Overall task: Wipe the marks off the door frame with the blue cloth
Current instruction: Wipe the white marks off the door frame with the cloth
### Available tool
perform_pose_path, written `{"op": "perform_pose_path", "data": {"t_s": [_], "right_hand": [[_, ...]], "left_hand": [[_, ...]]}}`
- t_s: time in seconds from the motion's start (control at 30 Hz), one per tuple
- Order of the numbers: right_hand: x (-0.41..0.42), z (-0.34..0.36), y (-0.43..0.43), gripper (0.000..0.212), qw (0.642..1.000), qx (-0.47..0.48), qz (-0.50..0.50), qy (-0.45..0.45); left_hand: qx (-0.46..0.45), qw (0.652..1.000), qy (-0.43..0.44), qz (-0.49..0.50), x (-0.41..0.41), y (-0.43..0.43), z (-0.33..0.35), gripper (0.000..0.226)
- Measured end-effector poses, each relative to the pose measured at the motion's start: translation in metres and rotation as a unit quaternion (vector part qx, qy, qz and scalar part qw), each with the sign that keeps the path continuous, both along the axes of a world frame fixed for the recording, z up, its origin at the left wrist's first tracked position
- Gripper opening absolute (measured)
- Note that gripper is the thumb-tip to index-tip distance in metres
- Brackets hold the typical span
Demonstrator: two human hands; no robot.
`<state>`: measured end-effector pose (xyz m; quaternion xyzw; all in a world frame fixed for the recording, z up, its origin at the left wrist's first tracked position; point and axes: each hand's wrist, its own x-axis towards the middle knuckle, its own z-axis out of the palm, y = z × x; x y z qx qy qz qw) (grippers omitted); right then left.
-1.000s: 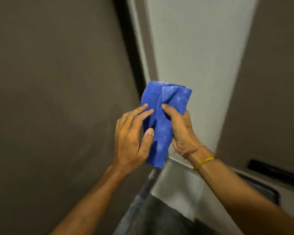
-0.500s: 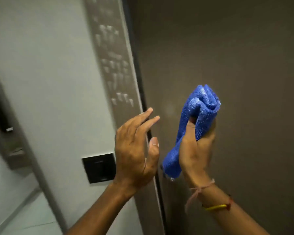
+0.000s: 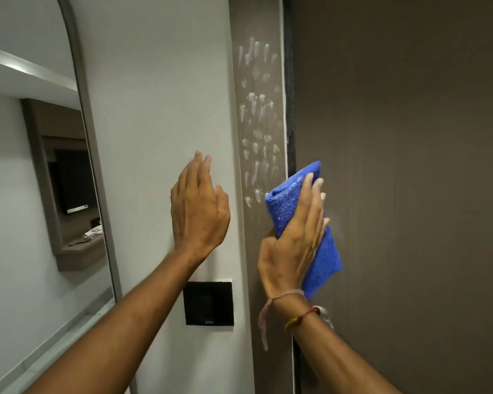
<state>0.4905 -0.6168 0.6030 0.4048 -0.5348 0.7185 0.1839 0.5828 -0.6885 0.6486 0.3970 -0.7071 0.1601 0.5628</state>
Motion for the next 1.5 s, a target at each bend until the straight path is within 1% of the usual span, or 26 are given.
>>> {"op": "perform_pose_path", "data": {"t_s": [0.07, 0.13, 0.23, 0.33, 0.43, 0.5, 0.63, 0.7, 0.8, 0.93, 1.03, 1.1, 1.2, 1.33, 1.4, 1.5], "right_hand": [[-0.001, -0.008, -0.012, 0.104, 0.998, 0.053, -0.023, 0.019], [0.001, -0.012, -0.026, 0.101, 0.991, 0.117, -0.045, 0.044], [0.010, -0.009, -0.039, 0.086, 0.976, 0.184, -0.096, 0.064], [0.009, -0.008, -0.043, 0.086, 0.951, 0.241, -0.160, 0.111], [-0.015, -0.017, -0.039, 0.077, 0.917, 0.260, -0.226, 0.199], [-0.025, -0.020, -0.038, 0.073, 0.899, 0.263, -0.257, 0.239], [-0.023, -0.003, -0.050, 0.069, 0.881, 0.228, -0.286, 0.301], [-0.018, 0.020, -0.060, 0.070, 0.886, 0.196, -0.282, 0.311], [-0.011, 0.046, -0.072, 0.069, 0.908, 0.158, -0.272, 0.276], [-0.002, 0.031, -0.076, 0.067, 0.925, 0.146, -0.266, 0.226], [0.000, 0.015, -0.076, 0.067, 0.923, 0.154, -0.281, 0.213], [0.000, 0.017, -0.076, 0.067, 0.919, 0.154, -0.292, 0.214], [0.000, 0.045, -0.077, 0.067, 0.924, 0.137, -0.296, 0.200], [-0.007, 0.093, -0.077, 0.064, 0.947, 0.088, -0.268, 0.156], [-0.012, 0.089, -0.077, 0.062, 0.946, 0.079, -0.267, 0.165], [-0.013, 0.060, -0.075, 0.061, 0.931, 0.100, -0.285, 0.203]], "left_hand": [[0.004, 1.000, -0.024, 0.010, 0.000, -0.009, 0.001, 0.056], [-0.005, 0.999, -0.040, 0.017, 0.000, -0.019, 0.003, 0.057], [-0.049, 0.996, -0.074, 0.032, 0.000, -0.033, 0.012, 0.058], [-0.092, 0.990, -0.103, 0.041, -0.003, -0.048, 0.017, 0.060], [-0.120, 0.987, -0.097, 0.046, -0.009, -0.060, 0.011, 0.061], [-0.132, 0.986, -0.085, 0.057, -0.012, -0.066, 0.007, 0.063], [-0.148, 0.982, -0.095, 0.066, -0.010, -0.071, 0.006, 0.065], [-0.152, 0.983, -0.094, 0.046, -0.009, -0.071, 0.007, 0.063], [-0.159, 0.983, -0.088, 0.032, -0.009, -0.071, 0.006, 0.060], [-0.165, 0.982, -0.089, 0.033, -0.008, -0.071, 0.007, 0.061], [-0.161, 0.982, -0.097, 0.033, -0.008, -0.070, 0.009, 0.063], [-0.160, 0.981, -0.107, 0.039, -0.007, -0.070, 0.014, 0.065], [-0.164, 0.978, -0.118, 0.045, -0.004, -0.071, 0.023, 0.064], [-0.170, 0.977, -0.119, 0.049, -0.004, -0.071, 0.024, 0.063], [-0.166, 0.978, -0.119, 0.051, -0.005, -0.072, 0.023, 0.064], [-0.163, 0.977, -0.123, 0.054, -0.005, -0.072, 0.024, 0.065]]}}
